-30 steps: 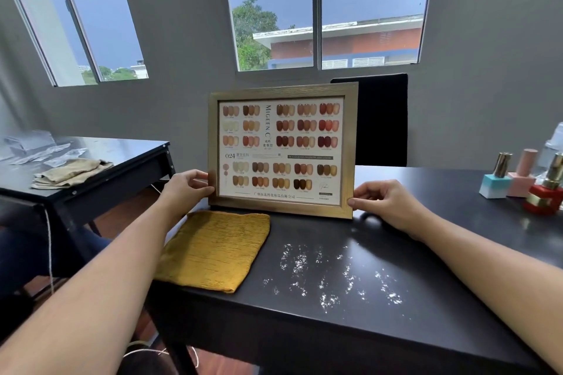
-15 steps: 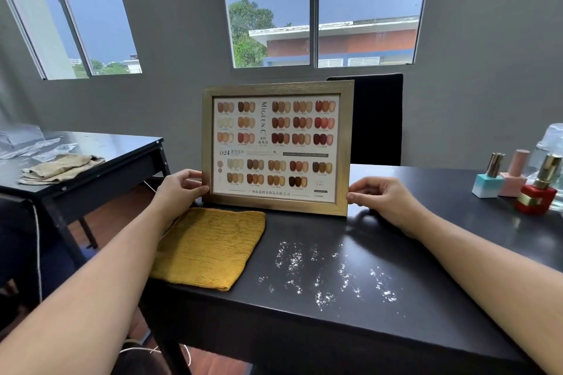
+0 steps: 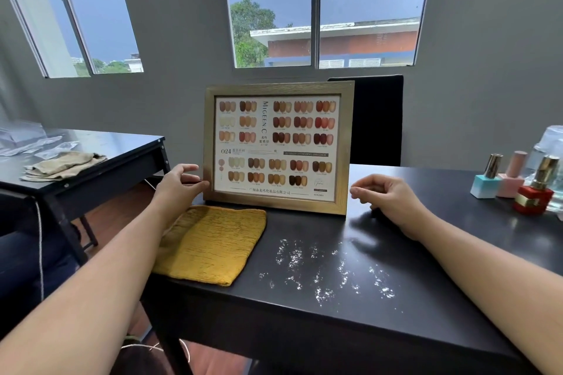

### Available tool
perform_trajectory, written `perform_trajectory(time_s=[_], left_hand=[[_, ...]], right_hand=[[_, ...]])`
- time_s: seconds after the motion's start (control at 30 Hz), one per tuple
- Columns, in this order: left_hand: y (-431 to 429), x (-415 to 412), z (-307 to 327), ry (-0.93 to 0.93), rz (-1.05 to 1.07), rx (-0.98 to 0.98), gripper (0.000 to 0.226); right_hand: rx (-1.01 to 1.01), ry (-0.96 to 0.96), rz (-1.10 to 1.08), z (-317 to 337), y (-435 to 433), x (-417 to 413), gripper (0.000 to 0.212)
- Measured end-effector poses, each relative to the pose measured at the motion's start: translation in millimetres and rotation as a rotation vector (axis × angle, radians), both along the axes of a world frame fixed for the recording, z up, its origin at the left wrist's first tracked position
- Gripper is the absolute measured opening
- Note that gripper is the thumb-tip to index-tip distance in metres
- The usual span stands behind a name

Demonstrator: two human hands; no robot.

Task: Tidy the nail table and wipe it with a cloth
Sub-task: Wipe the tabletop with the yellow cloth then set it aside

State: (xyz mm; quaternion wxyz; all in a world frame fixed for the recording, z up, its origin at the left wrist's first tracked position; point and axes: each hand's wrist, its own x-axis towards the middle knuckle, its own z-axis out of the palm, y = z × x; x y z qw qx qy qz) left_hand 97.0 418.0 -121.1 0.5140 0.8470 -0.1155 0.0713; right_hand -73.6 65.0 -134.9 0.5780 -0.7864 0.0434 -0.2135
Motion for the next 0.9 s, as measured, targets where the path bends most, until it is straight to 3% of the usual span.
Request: perform_trajectory(time_s=[0.17,0.3,0.43,0.53,0.63,0.73,0.9], left_hand=[[14,-18,15,-0.15,0.024,0.076,0.03],[24,-33,25,-0.209,-0.002,0.2,0.016],[32,-44,19,-0.17,-0.034,0.33,0.015],[37,-47,9,-0.104,-0.064,0.462,0.035],[40,-49,-1,-0.064,-0.099,0.614,0.048],[42,-50,-8,-0.085,-0.1,0.708,0.05],[37,-54,-8,-0.167,-0.105,0.651,0.026]], right_hand=[[0.175,-0.141,-0.071,20,9,-17,0.012],[-0.03,-0.189,0.08,53,49,-20,0.017],[-0.402,-0.029,0.209,59,114,-6,0.019],[-0.683,0.223,0.269,47,149,10,0.026],[-0.806,0.364,0.188,38,167,23,0.039],[-0.886,0.374,0.11,36,178,30,0.036],[-0.855,0.393,0.127,37,185,35,0.031]])
